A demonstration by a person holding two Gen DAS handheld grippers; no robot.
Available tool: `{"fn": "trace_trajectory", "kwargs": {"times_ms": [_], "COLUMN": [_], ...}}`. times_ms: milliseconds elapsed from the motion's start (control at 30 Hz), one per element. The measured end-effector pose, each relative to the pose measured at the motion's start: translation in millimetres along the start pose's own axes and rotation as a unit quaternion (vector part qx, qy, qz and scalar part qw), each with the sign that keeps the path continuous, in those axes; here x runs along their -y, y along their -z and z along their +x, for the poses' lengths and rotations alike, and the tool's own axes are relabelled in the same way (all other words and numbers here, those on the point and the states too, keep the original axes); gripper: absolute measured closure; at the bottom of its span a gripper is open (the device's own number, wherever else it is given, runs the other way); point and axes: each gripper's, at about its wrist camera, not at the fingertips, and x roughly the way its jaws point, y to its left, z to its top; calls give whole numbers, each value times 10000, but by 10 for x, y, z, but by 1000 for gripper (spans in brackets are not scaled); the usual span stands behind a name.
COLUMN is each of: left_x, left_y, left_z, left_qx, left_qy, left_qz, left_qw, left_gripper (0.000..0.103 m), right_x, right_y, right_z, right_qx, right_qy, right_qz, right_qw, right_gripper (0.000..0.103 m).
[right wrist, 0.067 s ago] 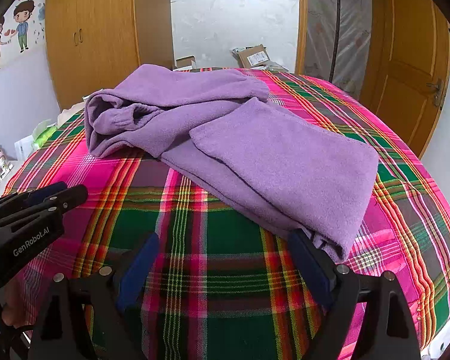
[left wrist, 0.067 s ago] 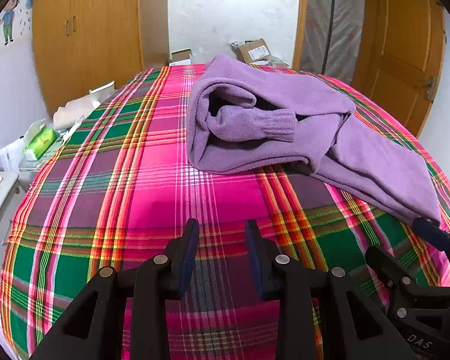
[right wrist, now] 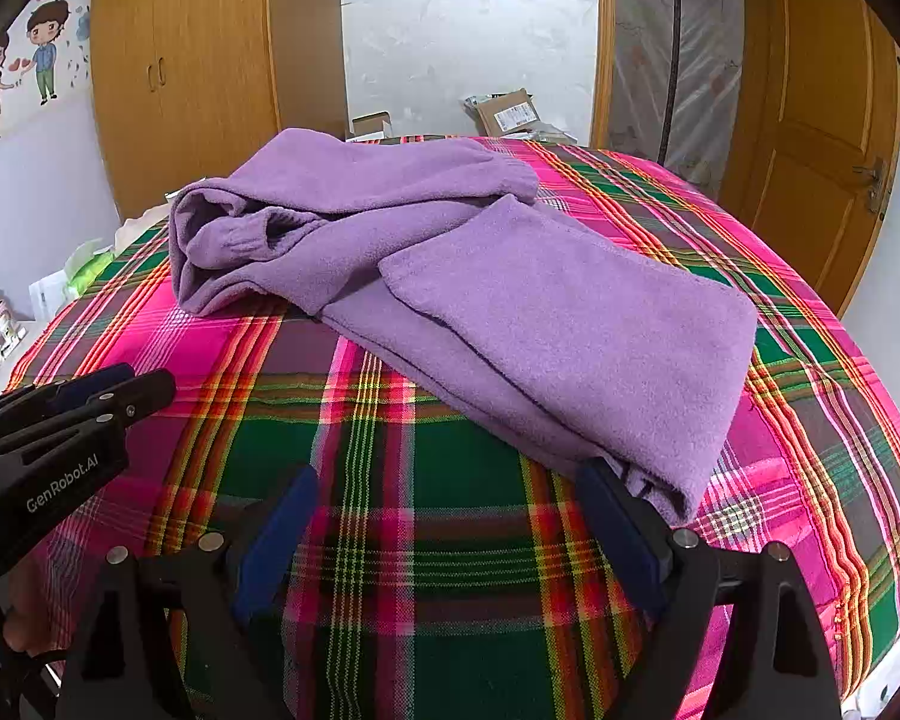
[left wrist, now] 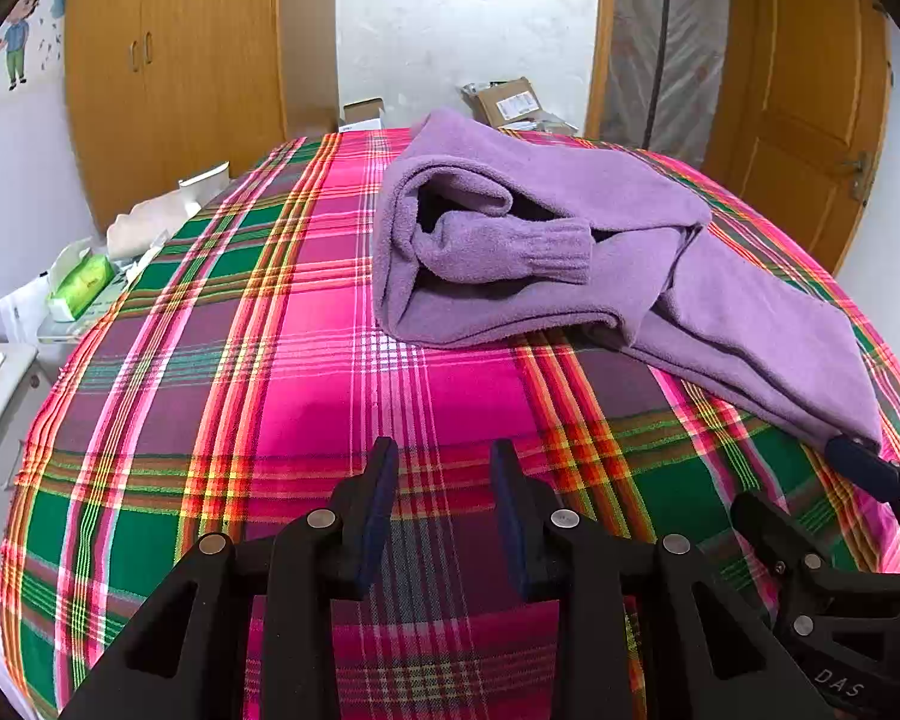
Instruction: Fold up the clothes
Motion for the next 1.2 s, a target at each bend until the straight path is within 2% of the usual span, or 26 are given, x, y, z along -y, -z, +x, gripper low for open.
{"fn": "trace_trajectory", "kwargs": {"times_ms": [633, 1200], "left_x": [6, 25], "left_y": [22, 15], "left_z": [-5, 17], "left_qx": [55, 59], "left_qy": [19, -32], "left_qz": [-20, 34], "left_qw": [10000, 10000], "left_gripper": [71, 71], "right_x": [1, -13], "right_y": [-48, 8], "right_z": [50, -2], "right_qx": [-223, -70], "right_qy": [-150, -121], "right_qz": [-126, -188], "right_qw": [9996, 9997], "right_gripper": [11, 11]}}
